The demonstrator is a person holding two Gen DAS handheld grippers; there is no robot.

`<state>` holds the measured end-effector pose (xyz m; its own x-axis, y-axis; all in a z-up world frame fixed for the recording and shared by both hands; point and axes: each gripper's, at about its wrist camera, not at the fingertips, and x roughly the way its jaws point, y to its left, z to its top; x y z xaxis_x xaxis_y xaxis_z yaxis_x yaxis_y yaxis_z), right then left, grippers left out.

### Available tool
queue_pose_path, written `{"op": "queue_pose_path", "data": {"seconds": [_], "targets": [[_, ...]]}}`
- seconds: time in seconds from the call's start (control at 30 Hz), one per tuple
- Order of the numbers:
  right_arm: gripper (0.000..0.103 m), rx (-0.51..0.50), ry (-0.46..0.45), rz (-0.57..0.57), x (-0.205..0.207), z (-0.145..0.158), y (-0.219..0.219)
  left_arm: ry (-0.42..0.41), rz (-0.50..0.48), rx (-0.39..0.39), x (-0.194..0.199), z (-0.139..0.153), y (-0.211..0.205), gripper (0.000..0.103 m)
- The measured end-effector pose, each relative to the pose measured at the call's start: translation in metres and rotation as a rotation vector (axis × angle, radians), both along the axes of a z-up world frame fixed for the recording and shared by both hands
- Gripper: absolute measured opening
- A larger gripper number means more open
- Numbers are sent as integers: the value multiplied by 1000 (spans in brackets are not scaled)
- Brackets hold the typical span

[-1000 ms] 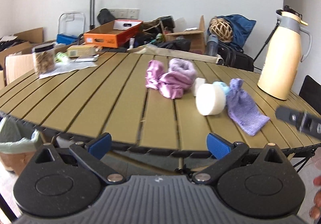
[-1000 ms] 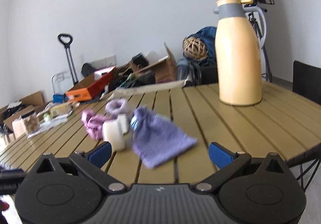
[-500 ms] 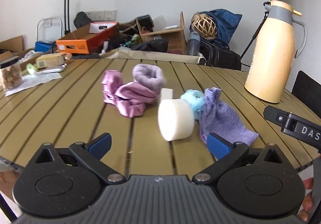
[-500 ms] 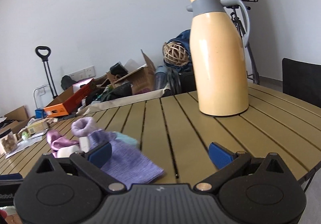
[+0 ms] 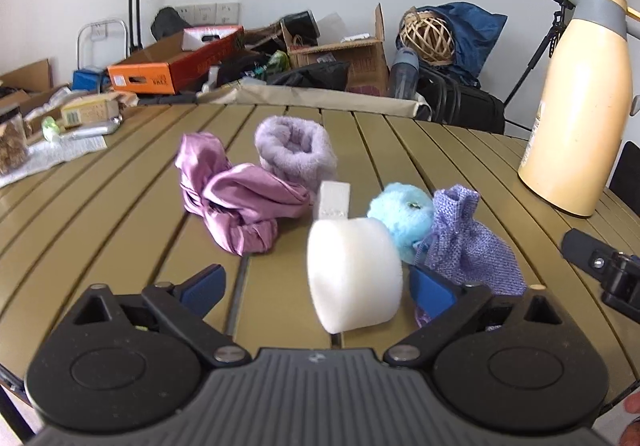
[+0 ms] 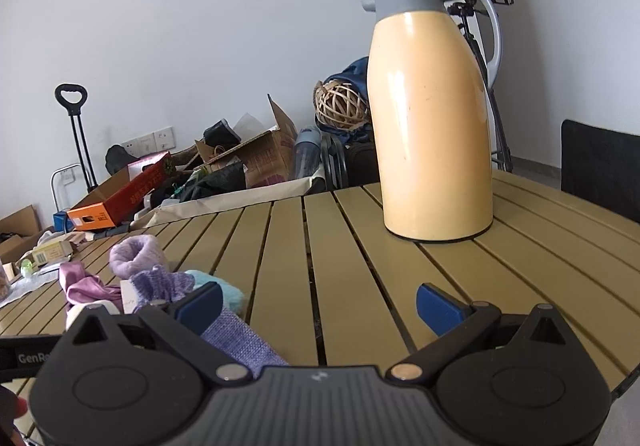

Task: Collect trash
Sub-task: 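Grasp the white foam block with the left tool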

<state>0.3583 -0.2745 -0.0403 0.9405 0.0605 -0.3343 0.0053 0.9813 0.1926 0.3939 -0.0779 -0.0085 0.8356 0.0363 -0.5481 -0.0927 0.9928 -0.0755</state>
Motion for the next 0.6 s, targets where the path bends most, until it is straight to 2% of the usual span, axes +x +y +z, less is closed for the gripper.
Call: {"op": "queue_pose_path", "data": {"seconds": [0.03,0.17,0.23,0.27,0.3,0.33,0.6], "targets": [[103,7,8,-1,1,-2,0,5,-7,-10,1,-1,0,82],[103,18,19,4,2,-4,3,5,-21,-43,3,-3,3,66],[103,13,21,7,2,-5,5,-8,-32,-63,2,-2,6,49],[103,13,23,10,2,-5,6,-13,-41,-71,2,-1,6,45],[103,13,25,11,1,-6,7,-17,-52,-81,2,-1,7,34],[103,14,27,12,1,-6,7,-23,-64,-92,2,0,9,31],[103,19,22,40,0,-4,14,-88,-59,-65,-14,11,13,30]]}}
